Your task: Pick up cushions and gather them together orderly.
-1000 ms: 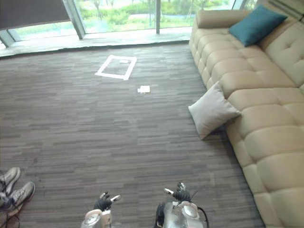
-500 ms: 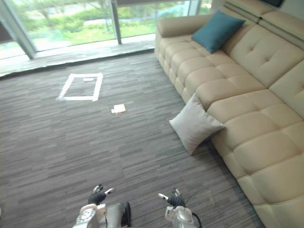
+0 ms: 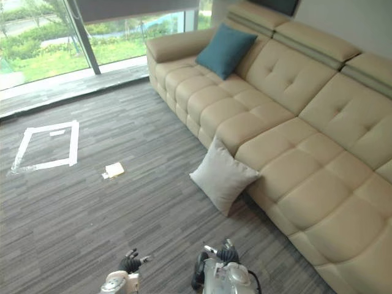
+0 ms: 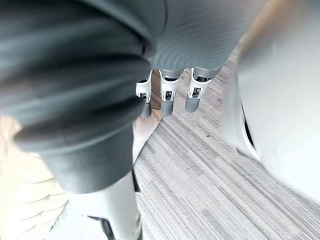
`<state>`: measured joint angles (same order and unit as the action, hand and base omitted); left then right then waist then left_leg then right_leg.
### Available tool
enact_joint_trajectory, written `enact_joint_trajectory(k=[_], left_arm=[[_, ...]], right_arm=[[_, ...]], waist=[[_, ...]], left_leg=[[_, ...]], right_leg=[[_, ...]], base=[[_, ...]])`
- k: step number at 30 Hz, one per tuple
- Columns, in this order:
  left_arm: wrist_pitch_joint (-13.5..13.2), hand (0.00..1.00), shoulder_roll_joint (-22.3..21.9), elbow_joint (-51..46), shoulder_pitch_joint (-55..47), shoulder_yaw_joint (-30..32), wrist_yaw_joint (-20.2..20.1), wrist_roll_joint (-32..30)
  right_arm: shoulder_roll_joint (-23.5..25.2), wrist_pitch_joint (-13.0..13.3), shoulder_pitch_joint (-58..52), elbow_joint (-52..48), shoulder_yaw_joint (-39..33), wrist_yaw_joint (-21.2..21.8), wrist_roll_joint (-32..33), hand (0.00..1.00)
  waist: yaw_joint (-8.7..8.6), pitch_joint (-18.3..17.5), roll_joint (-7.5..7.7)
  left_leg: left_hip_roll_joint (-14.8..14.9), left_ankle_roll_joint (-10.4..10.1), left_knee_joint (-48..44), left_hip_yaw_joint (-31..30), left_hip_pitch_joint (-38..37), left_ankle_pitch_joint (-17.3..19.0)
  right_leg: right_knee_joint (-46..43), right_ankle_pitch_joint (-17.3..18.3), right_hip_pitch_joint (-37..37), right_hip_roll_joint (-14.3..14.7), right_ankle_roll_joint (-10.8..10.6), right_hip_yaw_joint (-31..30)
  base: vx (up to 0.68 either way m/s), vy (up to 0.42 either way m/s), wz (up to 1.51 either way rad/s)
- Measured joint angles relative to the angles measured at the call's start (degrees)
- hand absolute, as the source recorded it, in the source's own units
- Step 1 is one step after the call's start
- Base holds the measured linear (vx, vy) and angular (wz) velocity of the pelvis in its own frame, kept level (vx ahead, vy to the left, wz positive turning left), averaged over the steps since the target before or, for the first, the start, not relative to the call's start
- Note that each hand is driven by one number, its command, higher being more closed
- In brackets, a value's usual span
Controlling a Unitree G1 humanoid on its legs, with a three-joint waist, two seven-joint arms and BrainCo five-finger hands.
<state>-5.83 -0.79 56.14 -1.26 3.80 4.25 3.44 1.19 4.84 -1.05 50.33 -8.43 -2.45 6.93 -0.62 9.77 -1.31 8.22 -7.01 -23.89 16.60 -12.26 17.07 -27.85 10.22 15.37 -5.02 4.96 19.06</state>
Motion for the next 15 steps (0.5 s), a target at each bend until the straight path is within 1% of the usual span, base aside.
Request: enact_joint_trajectory(k=[1,2,3,4,5,6,7,8,9,10,11,12,13,14,15], left_arm=[[0.05,0.00,-0.42,-0.43,-0.13,1.30,-0.06,0.03],[0.05,0.00,-0.65,-0.83,-0.33,1.75,-0.07,0.04],[0.04,0.00,-0.75,-1.39,-1.09,1.88,-0.08,0.04],[-0.06,0.00,-0.75,-2.43,-1.18,1.90,-0.43,0.08],[-0.08,0.00,-0.71,-3.45,-1.19,1.88,-0.68,0.09],[-0.14,0.00,-0.69,-3.99,-1.19,1.87,-0.70,0.09],[-0.25,0.00,-0.74,-5.02,-0.98,1.90,-0.69,0.10],[-0.35,0.00,-0.77,-5.04,-0.97,1.88,-0.70,0.10],[-0.57,0.00,-0.80,-5.14,-0.88,1.88,-0.68,0.10],[-0.82,0.00,-0.91,-5.12,-0.69,1.87,-0.67,0.10],[-1.01,0.00,-1.09,-4.99,-0.59,1.81,-0.66,0.10],[-1.07,0.00,-1.31,-4.82,-0.76,1.62,-0.64,0.10],[-1.09,0.00,-1.38,-4.73,-0.95,1.54,-0.63,0.10],[-1.13,0.00,-1.08,-4.33,-0.86,1.42,-0.64,0.09],[-1.09,0.00,-0.25,-3.75,-0.84,1.38,-0.61,0.08]], right_arm=[[-0.18,-0.13,0.00,0.02,0.07,0.00,0.05,0.00],[-0.20,-0.19,-0.01,0.03,0.12,-0.07,0.13,0.00],[-0.17,-0.30,-0.05,0.10,0.14,-0.25,0.32,0.00],[0.08,-0.38,-0.01,0.24,0.16,-0.39,0.40,0.00],[0.51,-0.42,-0.06,0.29,0.19,-0.50,0.43,0.00],[0.64,-0.53,-0.18,0.34,0.19,-0.60,0.43,0.00],[0.77,-0.87,-0.19,0.38,0.08,-0.95,0.61,0.00],[0.78,-0.88,-0.21,0.38,0.06,-1.02,0.64,0.00],[0.84,-0.87,-0.07,0.36,0.02,-1.09,1.03,0.00],[0.95,-0.86,-0.03,0.35,0.01,-1.11,1.24,0.00],[1.03,-0.87,-0.25,0.38,0.05,-1.12,2.00,0.00],[0.89,-0.86,-0.64,0.57,0.16,-1.10,2.02,0.00],[0.80,-0.87,-1.00,0.69,0.27,-1.11,2.02,0.00],[0.98,-0.92,-1.11,1.12,0.58,-1.14,1.99,0.00],[1.59,-0.91,-1.83,1.07,0.89,-1.01,1.94,0.00]], waist=[[0.12,0.18,-0.70],[0.18,0.40,-0.95],[0.51,0.78,-1.08],[0.57,1.09,-0.89],[0.69,1.43,-0.18],[0.82,1.63,0.42],[1.46,1.72,0.78],[1.63,1.69,0.76],[1.82,1.66,0.70],[2.14,1.66,0.70],[2.45,1.58,0.65],[2.80,1.00,0.01],[2.95,0.63,-0.27],[3.01,-0.34,0.60],[2.97,-1.40,2.39]], left_leg=[[1.91,-0.95,-11.59,-2.42,4.00,-3.23],[2.82,-0.94,-17.68,-3.77,6.52,-6.61],[4.03,-1.41,-24.92,-4.96,9.25,-6.81],[5.14,-0.85,-30.90,-5.22,12.46,-5.72],[5.51,0.29,-33.33,-4.79,16.50,-4.05],[5.55,0.91,-32.95,-4.19,18.11,-3.50],[5.57,1.74,-27.74,-2.50,21.79,-1.79],[5.41,1.99,-25.25,-2.41,22.73,-1.64],[4.66,2.15,-19.48,-2.41,23.81,-1.55],[2.89,1.97,-11.59,-3.86,24.46,-1.84],[0.55,1.29,-3.16,-7.48,24.64,-3.25],[-1.43,1.50,4.04,-12.41,24.63,-6.87],[-1.81,1.62,4.13,-13.93,24.71,-10.59],[-2.70,2.66,2.38,-12.41,24.46,-10.77],[-3.23,3.48,1.88,-9.29,23.77,-8.94]], right_leg=[[0.39,1.70,-2.07,1.22,0.49,-0.54],[0.93,2.55,-3.64,1.74,0.64,-0.89],[1.78,3.39,-6.13,2.53,0.98,-1.60],[3.32,4.27,-9.26,3.04,0.94,-2.27],[5.80,4.80,-12.95,3.03,0.72,-3.07],[6.99,4.86,-14.33,3.03,0.60,-3.71],[9.44,4.73,-17.39,2.96,0.34,-5.60],[10.13,4.67,-17.95,2.95,0.22,-6.12],[11.00,4.72,-19.05,2.72,-0.64,-7.19],[11.54,5.10,-20.19,2.20,-1.69,-8.66],[12.02,5.81,-21.16,1.63,-2.95,-10.27],[12.13,6.99,-21.46,1.54,-4.99,-12.02],[11.88,7.77,-21.49,1.50,-6.01,-13.08],[11.24,8.60,-21.69,0.10,-7.29,-15.45],[9.75,8.45,-20.90,-1.41,-7.94,-17.31]], base=[[0.49,-0.168,-0.26],[0.48,-0.131,-0.41],[0.35,-0.042,-0.39],[0.50,-0.051,-0.37],[0.41,-0.045,-0.30],[0.54,-0.008,-0.54],[0.30,0.018,-0.55],[0.45,0.063,-0.68],[0.23,0.077,-0.57],[0.39,0.162,-0.76],[0.42,0.287,-0.90],[0.42,0.321,-0.87],[0.42,0.389,-0.92],[0.40,0.317,-0.90],[0.40,0.305,-0.88]])
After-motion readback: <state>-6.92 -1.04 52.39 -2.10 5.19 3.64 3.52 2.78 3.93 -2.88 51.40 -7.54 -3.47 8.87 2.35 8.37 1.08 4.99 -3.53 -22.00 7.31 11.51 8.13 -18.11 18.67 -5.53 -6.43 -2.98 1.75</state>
